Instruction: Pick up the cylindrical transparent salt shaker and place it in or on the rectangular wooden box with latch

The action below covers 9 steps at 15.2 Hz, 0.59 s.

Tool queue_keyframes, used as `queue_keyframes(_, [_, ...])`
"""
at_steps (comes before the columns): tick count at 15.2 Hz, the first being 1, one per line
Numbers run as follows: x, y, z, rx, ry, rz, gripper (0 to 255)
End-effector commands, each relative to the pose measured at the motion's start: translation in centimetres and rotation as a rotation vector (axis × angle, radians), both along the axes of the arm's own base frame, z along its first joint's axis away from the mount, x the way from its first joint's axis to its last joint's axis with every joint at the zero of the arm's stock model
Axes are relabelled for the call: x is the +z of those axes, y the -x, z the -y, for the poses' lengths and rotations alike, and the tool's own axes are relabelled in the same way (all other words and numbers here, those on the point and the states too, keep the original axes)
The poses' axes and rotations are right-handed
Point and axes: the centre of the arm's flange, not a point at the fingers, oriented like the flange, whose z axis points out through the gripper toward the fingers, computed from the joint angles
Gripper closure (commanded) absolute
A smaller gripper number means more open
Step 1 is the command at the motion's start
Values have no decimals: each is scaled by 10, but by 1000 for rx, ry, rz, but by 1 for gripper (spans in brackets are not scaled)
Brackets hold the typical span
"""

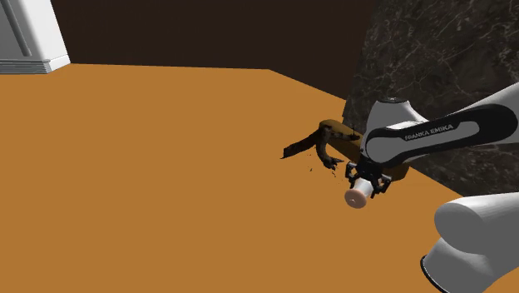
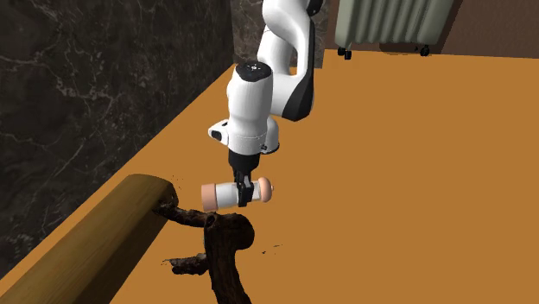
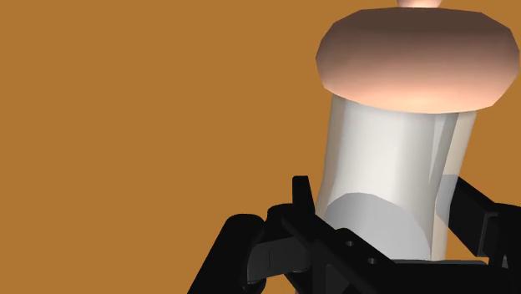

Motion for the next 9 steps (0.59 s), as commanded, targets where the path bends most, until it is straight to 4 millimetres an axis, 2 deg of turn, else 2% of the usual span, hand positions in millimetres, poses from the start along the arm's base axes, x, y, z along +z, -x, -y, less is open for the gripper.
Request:
queue_keyframes(1, [11, 0, 0, 0, 0, 0, 255])
queue_keyframes(9, [53, 0, 0, 0, 0, 0, 255])
